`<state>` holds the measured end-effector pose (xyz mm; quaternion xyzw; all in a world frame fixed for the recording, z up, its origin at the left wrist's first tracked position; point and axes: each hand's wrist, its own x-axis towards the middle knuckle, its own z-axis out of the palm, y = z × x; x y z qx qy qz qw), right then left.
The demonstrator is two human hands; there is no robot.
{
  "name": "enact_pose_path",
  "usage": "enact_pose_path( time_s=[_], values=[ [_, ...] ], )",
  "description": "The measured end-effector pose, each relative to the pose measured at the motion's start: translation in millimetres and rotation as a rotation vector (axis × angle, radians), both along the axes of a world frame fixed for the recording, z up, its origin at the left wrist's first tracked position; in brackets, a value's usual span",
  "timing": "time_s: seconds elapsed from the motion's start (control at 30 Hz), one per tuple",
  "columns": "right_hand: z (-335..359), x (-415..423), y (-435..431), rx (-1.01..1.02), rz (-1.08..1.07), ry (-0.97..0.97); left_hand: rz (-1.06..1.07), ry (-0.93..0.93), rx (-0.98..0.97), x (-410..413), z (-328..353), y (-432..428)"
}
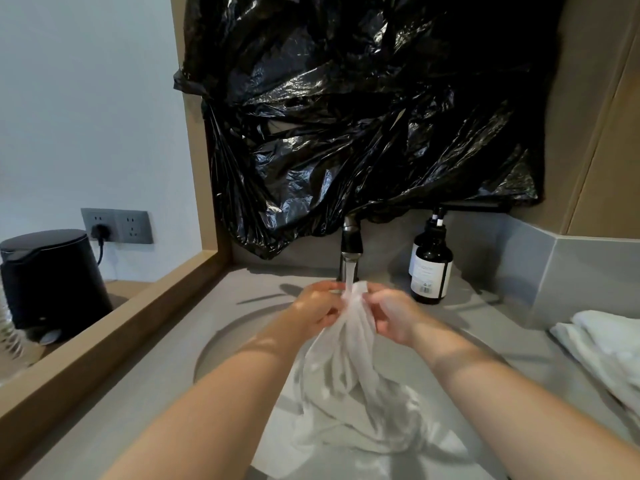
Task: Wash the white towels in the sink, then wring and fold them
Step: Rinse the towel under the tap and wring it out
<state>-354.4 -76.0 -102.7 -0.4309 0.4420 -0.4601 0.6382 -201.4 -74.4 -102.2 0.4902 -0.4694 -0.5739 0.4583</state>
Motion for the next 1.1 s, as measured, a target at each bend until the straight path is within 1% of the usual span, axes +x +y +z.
enact_pose_path(
  time_s=[0.1, 0.17, 0.23, 0.27, 0.33, 0.37, 0.4, 0.43, 0.47, 0.5, 0.57, 0.6, 0.67, 0.77, 0.83, 0.9, 1.03, 1.1],
  values=[
    [-5.5, -4.1, -7.5, -0.127, -0.010, 0.113, 0.109, 0.142, -0.017, -3.7, 0.1, -0.9],
    [-2.7, -6.0, -6.8, -0.222, -0.028, 0.245, 0.142, 0.189, -0.030, -1.4, 3.3, -0.6],
    [9.1, -4.4, -4.7, -0.332, -0.129, 0.330, 0.192, 0.216, -0.067, 1.7, 11.9, -0.6],
    [17.2, -4.7, -3.8, -0.345, -0.203, 0.309, 0.226, 0.245, -0.083, 4.9, 18.3, -1.0],
    [32.7, -11.2, -2.1, -0.309, -0.309, 0.212, 0.290, 0.380, -0.084, 17.2, 29.8, -6.9],
    [37.4, -17.4, -0.4, -0.296, -0.300, 0.166, 0.304, 0.448, -0.077, 24.1, 32.1, -9.9],
    [41.5, -22.1, 3.7, -0.285, -0.262, 0.123, 0.301, 0.469, -0.082, 29.1, 33.5, -9.8],
    [40.3, -25.4, 4.4, -0.253, -0.225, 0.095, 0.280, 0.431, -0.092, 31.1, 33.8, -7.2],
    [38.9, -23.7, 8.3, -0.205, -0.172, 0.085, 0.245, 0.338, -0.095, 28.7, 32.0, -3.6],
    [32.4, -18.4, 9.1, -0.158, -0.118, 0.120, 0.207, 0.215, -0.093, 24.1, 28.5, 0.9],
    [16.6, -3.5, 12.6, -0.148, 0.022, 0.270, 0.129, 0.015, -0.084, 12.4, 19.1, 8.6],
    [8.9, 3.2, 13.2, -0.161, 0.088, 0.334, 0.105, -0.048, -0.093, 9.1, 13.5, 10.5],
    [-2.8, 10.0, 11.4, -0.166, 0.162, 0.382, 0.130, -0.129, -0.094, 11.6, 7.6, 10.9],
    [-10.8, 12.2, 7.5, -0.170, 0.152, 0.436, 0.138, -0.118, -0.056, 24.7, 5.6, 10.3],
    [-10.0, 15.0, 6.5, -0.189, 0.115, 0.500, 0.130, -0.139, -0.052, 28.5, 6.5, 9.9],
    [-6.3, 14.9, 6.5, -0.180, 0.071, 0.509, 0.113, -0.168, -0.057, 28.7, 3.8, 6.6],
    [4.9, -0.4, 6.9, -0.117, 0.011, 0.278, 0.108, -0.151, -0.082, 28.2, 7.8, 5.5],
    [14.9, -14.7, 4.9, -0.137, -0.069, 0.235, 0.181, -0.038, -0.131, 30.8, 15.3, 5.6]
  ],
)
